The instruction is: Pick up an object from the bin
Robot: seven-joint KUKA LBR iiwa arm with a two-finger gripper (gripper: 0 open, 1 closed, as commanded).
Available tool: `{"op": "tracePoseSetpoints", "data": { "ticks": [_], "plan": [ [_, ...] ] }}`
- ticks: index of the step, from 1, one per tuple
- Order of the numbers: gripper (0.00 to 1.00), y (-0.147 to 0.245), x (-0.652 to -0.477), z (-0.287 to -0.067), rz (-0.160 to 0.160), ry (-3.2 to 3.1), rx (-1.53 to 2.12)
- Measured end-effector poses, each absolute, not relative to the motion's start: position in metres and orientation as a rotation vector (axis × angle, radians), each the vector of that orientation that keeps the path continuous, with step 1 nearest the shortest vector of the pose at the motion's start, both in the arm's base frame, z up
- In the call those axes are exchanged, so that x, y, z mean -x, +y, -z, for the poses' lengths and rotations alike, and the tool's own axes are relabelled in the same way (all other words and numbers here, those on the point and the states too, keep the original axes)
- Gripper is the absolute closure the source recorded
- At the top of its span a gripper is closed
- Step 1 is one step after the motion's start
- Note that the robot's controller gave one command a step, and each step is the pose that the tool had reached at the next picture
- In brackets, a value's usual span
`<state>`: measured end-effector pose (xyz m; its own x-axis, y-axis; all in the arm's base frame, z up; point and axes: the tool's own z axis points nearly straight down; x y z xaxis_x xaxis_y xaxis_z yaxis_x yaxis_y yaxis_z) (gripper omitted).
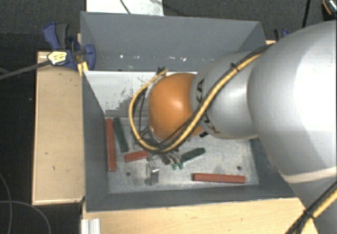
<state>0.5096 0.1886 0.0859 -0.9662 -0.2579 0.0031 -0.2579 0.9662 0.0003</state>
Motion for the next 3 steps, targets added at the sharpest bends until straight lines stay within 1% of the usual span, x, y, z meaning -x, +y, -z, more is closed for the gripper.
{"op": "tracePoseSetpoints", "data": {
  "ticks": [1, 2, 3],
  "plan": [
    [1.0, 0.188, -0.51, -0.086, 0.0, -3.113, -0.4],
    [1.0, 0.217, -0.522, -0.144, 0.006, -3.148, 0.048],
    [0.0, 0.216, -0.521, -0.143, 0.003, -3.144, 0.049]
  ]
}}
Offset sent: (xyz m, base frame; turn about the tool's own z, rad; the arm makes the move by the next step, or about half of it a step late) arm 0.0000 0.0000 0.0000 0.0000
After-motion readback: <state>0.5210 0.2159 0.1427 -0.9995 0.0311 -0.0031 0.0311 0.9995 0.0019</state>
